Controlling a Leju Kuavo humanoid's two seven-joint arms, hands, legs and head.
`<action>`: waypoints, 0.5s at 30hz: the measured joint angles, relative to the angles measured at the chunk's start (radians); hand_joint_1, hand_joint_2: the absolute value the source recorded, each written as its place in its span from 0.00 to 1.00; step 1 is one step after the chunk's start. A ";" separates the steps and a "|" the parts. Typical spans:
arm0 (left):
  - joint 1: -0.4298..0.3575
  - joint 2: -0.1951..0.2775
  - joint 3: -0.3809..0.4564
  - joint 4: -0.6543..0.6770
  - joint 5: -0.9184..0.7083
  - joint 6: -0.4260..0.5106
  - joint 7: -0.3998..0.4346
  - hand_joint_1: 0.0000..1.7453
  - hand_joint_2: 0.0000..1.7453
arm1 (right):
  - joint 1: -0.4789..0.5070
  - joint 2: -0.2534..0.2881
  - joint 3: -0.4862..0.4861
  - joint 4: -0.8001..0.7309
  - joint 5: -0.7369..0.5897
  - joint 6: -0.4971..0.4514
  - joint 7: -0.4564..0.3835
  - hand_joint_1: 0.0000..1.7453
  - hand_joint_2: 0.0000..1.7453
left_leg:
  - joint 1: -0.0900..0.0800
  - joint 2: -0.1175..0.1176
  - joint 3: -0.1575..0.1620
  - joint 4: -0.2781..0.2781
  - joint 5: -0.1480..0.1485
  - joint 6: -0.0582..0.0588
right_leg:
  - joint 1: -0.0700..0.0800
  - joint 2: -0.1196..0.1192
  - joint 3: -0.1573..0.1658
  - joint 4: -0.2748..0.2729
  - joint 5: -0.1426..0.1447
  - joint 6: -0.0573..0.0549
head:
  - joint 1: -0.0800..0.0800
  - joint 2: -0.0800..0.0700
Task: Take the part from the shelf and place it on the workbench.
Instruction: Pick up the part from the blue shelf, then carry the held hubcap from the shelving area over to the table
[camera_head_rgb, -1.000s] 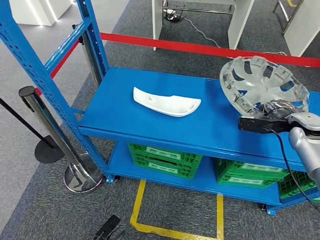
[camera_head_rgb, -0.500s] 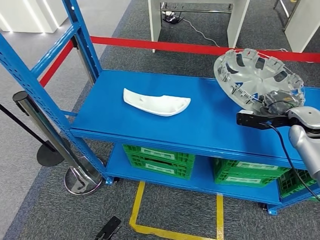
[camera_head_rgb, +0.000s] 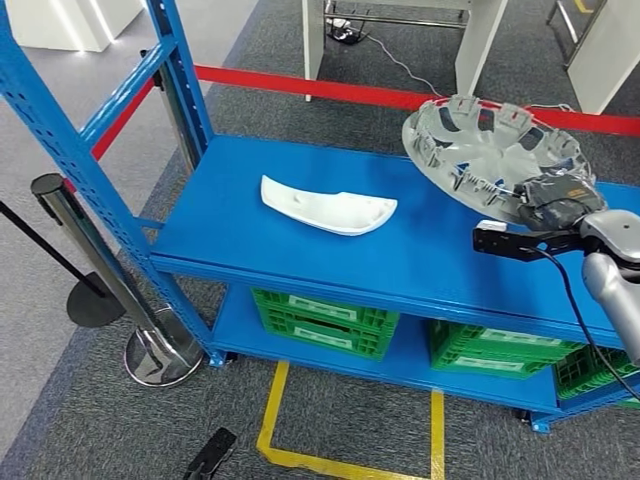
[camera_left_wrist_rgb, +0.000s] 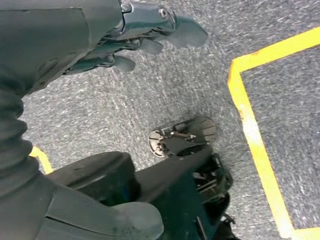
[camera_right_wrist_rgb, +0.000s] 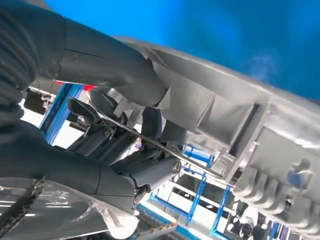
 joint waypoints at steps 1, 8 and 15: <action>-0.001 0.000 0.000 0.000 0.001 -0.003 0.000 0.00 1.00 | 0.003 -0.004 0.001 -0.004 -0.001 -0.002 0.002 1.00 1.00 | 0.000 0.000 0.000 0.000 0.000 0.002 | 0.000 0.000 -0.032 0.068 -0.028 0.003 | 0.000 0.000; -0.002 0.000 0.005 0.000 0.014 0.006 0.004 0.00 1.00 | 0.026 -0.039 -0.002 -0.056 -0.012 -0.019 0.013 1.00 1.00 | -0.003 -0.003 -0.004 0.020 -0.015 -0.014 | -0.008 -0.005 0.047 -0.110 0.082 0.010 | 0.001 0.000; -0.003 0.000 0.018 0.000 0.030 0.013 0.002 0.00 1.00 | 0.054 -0.064 -0.013 -0.108 -0.014 -0.043 0.017 1.00 1.00 | -0.002 -0.001 -0.060 0.150 -0.092 -0.045 | -0.014 -0.004 0.066 -0.128 0.076 -0.023 | -0.006 0.000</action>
